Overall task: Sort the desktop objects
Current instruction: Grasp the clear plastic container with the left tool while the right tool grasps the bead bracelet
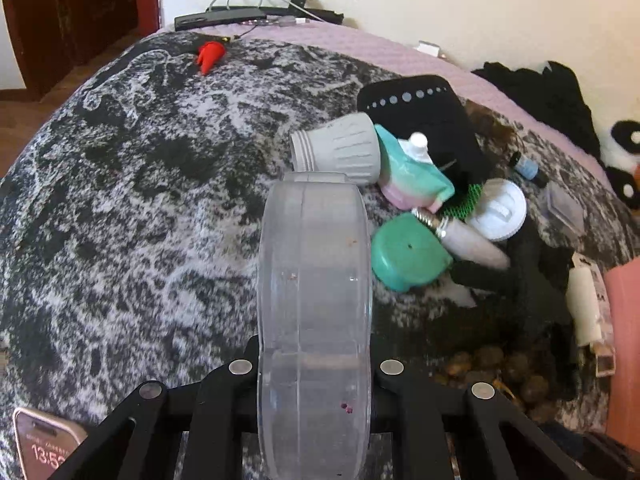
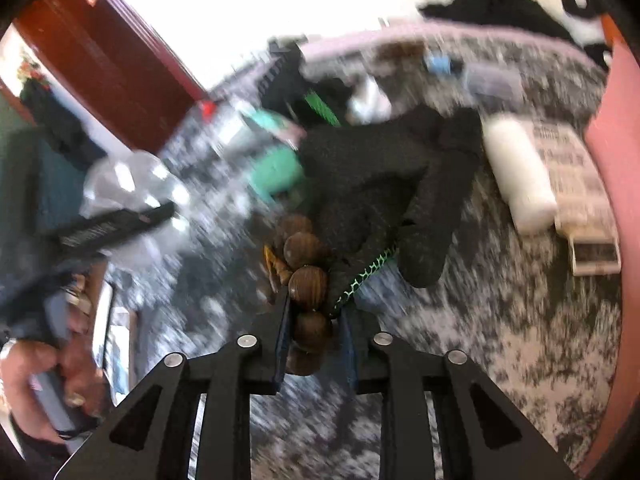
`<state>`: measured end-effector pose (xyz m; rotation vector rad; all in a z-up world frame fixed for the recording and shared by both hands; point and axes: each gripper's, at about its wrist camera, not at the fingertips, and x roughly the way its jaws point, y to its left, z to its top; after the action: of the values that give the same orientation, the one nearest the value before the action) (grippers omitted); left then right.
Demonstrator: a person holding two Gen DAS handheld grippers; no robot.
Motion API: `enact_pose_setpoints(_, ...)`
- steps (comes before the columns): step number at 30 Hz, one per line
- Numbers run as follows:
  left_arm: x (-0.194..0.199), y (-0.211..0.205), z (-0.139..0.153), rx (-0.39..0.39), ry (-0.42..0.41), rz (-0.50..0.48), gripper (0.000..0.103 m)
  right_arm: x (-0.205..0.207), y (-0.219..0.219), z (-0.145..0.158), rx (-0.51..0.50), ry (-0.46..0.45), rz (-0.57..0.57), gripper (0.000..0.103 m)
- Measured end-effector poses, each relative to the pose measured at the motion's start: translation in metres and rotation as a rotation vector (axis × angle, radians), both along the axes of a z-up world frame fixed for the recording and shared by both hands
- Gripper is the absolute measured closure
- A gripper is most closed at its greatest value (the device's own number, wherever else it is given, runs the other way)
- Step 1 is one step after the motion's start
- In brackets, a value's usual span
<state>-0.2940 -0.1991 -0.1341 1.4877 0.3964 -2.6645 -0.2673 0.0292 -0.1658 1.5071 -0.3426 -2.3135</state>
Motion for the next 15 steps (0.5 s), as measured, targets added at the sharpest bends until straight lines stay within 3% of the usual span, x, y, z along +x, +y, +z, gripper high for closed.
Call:
enact_pose_setpoints(1,0.001,0.001,-0.001,0.000,-0.003,-0.002,0.087,0.000,0.003,-0.010,-0.001,-0.051,-0.013,0.057)
enact_pose_setpoints(2,0.003,0.002,-0.001,-0.001,-0.006,-0.004,0.087,0.002,0.009,-0.019,-0.039,-0.092,-0.036,0.049)
enact_pose_setpoints(3,0.003,0.003,-0.002,-0.004,-0.010,-0.007,0.086,0.004,0.015,-0.028,-0.078,-0.131,-0.059,0.046)
enact_pose_setpoints(6,0.005,0.005,-0.002,-0.011,-0.014,-0.013,0.086,0.009,0.014,-0.024,-0.113,-0.122,-0.055,0.043)
enact_pose_setpoints(9,0.005,0.008,-0.002,-0.019,-0.016,-0.019,0.086,0.007,0.013,-0.035,-0.322,-0.223,-0.053,0.044)
enact_pose_setpoints(11,0.005,0.011,-0.002,-0.027,-0.016,-0.023,0.086,0.004,0.011,-0.038,-0.332,-0.223,-0.058,0.051)
enact_pose_setpoints(13,0.005,0.011,-0.002,-0.030,-0.017,-0.025,0.086,0.002,0.010,-0.038,-0.329,-0.218,-0.058,0.080)
enact_pose_setpoints(15,0.006,0.012,0.000,-0.038,-0.016,-0.029,0.086,0.002,0.010,-0.035,-0.316,-0.209,-0.052,0.083)
